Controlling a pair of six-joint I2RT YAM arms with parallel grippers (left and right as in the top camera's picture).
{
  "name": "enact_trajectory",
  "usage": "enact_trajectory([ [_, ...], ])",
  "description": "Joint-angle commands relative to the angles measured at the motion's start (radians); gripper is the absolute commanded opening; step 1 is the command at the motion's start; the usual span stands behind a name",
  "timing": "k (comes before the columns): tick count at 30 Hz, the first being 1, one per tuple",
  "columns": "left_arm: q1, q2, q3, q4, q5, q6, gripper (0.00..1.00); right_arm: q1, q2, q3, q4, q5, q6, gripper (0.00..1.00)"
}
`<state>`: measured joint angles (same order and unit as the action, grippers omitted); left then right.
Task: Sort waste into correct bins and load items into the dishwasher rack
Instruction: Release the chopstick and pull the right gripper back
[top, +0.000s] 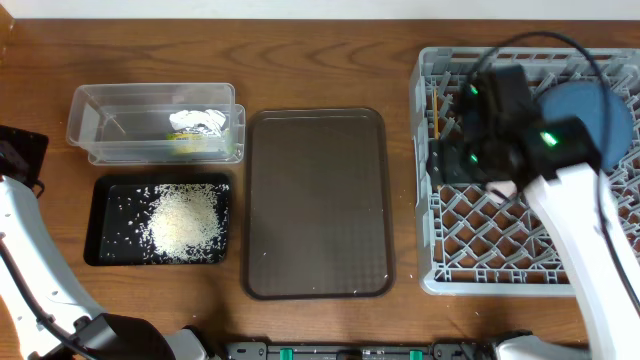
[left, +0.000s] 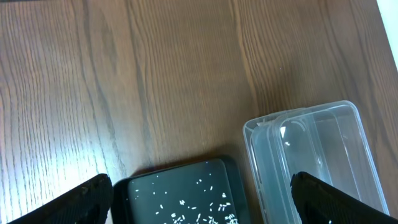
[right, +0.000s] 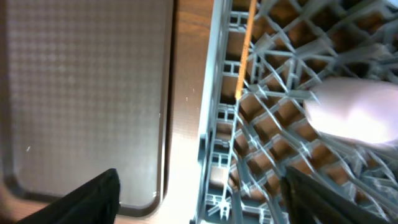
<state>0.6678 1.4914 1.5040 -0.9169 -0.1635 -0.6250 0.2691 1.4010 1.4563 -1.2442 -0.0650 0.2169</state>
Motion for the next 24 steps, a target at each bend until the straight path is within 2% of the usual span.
enact_trajectory([
  [1,0.004,0.004,0.005,-0.003,-0.003,-0.001,0.94,0.013,-0.109,-0.038,-0.034,0.032,0.022,0.84],
  [3,0.004,0.004,0.005,-0.003,-0.003,-0.001,0.94,0.017,-0.198,-0.094,-0.043,0.032,0.023,0.87],
  [4,0.004,0.004,0.005,-0.003,-0.003,-0.001,0.94,0.017,-0.240,-0.126,-0.043,0.032,0.023,0.98],
  [5,0.004,0.004,0.005,-0.003,-0.003,-0.001,0.94,0.017,-0.288,-0.164,-0.043,0.032,0.027,0.99],
  [12,0.004,0.004,0.005,-0.003,-0.003,-0.001,0.94,0.017,-0.553,-0.356,-0.095,0.031,0.195,0.99],
  [15,0.004,0.004,0.005,-0.003,-0.003,-0.001,0.94,0.016,-0.613,-0.385,-0.108,0.031,0.198,0.99],
  [24,0.004,0.004,0.005,-0.003,-0.003,-0.001,0.94,0.016,-0.648,-0.389,-0.139,0.032,0.198,0.99],
])
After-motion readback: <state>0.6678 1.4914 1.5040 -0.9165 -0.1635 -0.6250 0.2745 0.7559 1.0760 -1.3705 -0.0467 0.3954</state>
